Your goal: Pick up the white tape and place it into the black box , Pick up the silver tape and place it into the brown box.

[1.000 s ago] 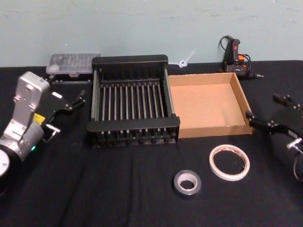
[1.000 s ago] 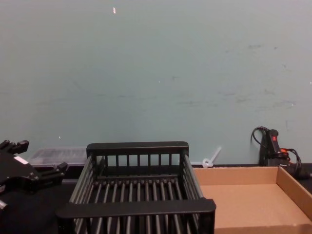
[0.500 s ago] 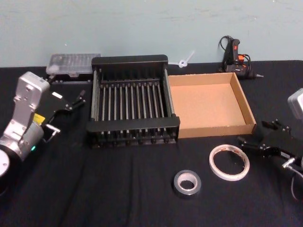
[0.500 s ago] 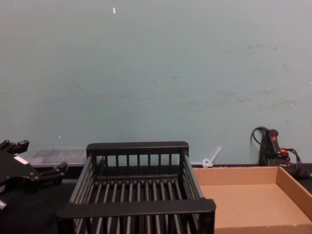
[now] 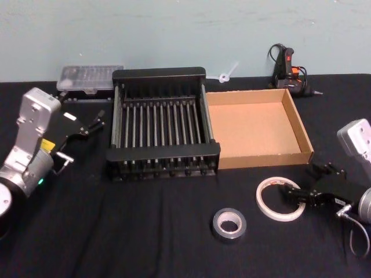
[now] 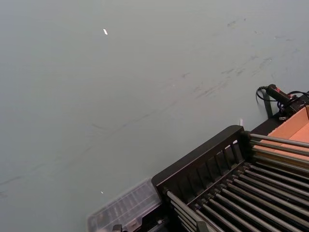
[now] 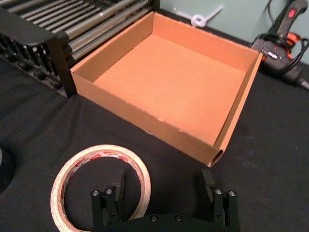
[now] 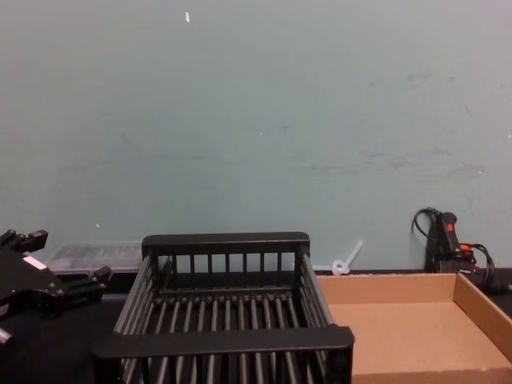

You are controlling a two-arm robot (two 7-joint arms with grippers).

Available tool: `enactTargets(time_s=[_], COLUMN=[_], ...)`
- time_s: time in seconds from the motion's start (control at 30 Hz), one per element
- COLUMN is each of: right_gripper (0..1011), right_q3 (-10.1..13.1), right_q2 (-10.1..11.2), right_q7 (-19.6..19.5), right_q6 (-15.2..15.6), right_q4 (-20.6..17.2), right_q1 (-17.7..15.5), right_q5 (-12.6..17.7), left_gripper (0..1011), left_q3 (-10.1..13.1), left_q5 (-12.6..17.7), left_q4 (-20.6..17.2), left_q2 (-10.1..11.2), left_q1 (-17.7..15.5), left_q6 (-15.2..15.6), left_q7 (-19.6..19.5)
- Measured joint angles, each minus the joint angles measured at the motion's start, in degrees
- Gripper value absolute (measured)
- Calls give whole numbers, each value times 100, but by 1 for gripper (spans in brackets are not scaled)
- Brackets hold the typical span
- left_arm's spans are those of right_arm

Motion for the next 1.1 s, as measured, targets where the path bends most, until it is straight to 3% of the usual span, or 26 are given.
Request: enactTargets(time_s=[0.67, 1.1], right_gripper=[1002, 1003], right_q3=[136, 162], right_q2=[-236, -259], right_q7=[239, 270], right_q6=[220, 233], right_q4=[148, 155], right_q1=[4, -2], right_q5=[-183, -211], left_gripper=[1001, 1001], left_q3=[0, 0], left_q5=[0, 0], left_q4=[0, 0], left_q2=[0, 0], left_q1=[0, 0], left_q6=[0, 0], left_q7=[0, 0])
